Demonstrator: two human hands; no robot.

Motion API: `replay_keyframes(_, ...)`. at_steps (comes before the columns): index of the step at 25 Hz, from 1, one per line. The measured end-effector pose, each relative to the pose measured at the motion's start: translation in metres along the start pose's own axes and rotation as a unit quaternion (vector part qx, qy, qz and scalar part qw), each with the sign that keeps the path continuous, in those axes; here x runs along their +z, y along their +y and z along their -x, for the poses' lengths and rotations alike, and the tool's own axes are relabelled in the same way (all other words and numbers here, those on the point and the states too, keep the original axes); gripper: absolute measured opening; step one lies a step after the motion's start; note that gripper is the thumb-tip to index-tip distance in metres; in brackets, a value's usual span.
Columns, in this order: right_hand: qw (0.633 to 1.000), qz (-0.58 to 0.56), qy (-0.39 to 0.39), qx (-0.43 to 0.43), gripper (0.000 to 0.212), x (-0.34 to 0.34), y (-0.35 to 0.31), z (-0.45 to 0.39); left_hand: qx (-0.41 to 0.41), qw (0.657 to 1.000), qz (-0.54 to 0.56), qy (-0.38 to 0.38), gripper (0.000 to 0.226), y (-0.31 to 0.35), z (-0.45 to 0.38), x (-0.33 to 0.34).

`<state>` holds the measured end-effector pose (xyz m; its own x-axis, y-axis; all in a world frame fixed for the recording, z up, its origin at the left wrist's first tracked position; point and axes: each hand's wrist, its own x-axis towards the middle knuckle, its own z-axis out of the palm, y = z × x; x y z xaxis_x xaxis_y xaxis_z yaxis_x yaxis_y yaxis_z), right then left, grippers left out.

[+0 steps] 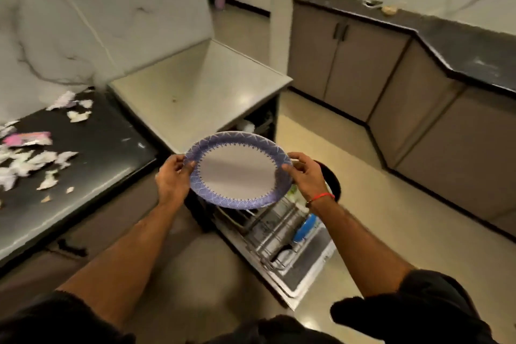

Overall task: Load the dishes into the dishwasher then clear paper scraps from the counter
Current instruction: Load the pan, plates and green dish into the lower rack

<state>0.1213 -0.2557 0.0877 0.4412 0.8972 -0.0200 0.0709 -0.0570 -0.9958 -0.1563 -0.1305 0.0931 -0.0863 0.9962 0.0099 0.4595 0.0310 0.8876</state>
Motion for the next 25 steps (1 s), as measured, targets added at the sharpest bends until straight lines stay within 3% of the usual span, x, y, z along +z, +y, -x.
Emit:
replay_keyframes(6, 0.987, 0.012, 0.158, 0.040, 0.026, -0.138, 0.039, 0.020, 0.056, 0.986, -0.030, -0.153, 0.014, 0.051, 0.026, 0.153)
replay_keyframes(14, 0.954, 0.121, 0.257, 0.093, 0.028, -0.181, 0.106, 0.004, 0.101, 0.951, -0.047, -0.289, 0.018, 0.067, -0.010, 0.289)
replay_keyframes(21, 0.914, 0.192, 0.322, 0.154, 0.025, -0.179, 0.230, -0.077, 0.142, 0.917, -0.094, -0.360, 0.011, -0.016, -0.089, 0.427)
replay_keyframes(25, 0.909, 0.220, 0.327, 0.136, 0.024, -0.176, 0.333, -0.120, 0.180, 0.903, -0.141, -0.365, 0.027, -0.106, -0.126, 0.507)
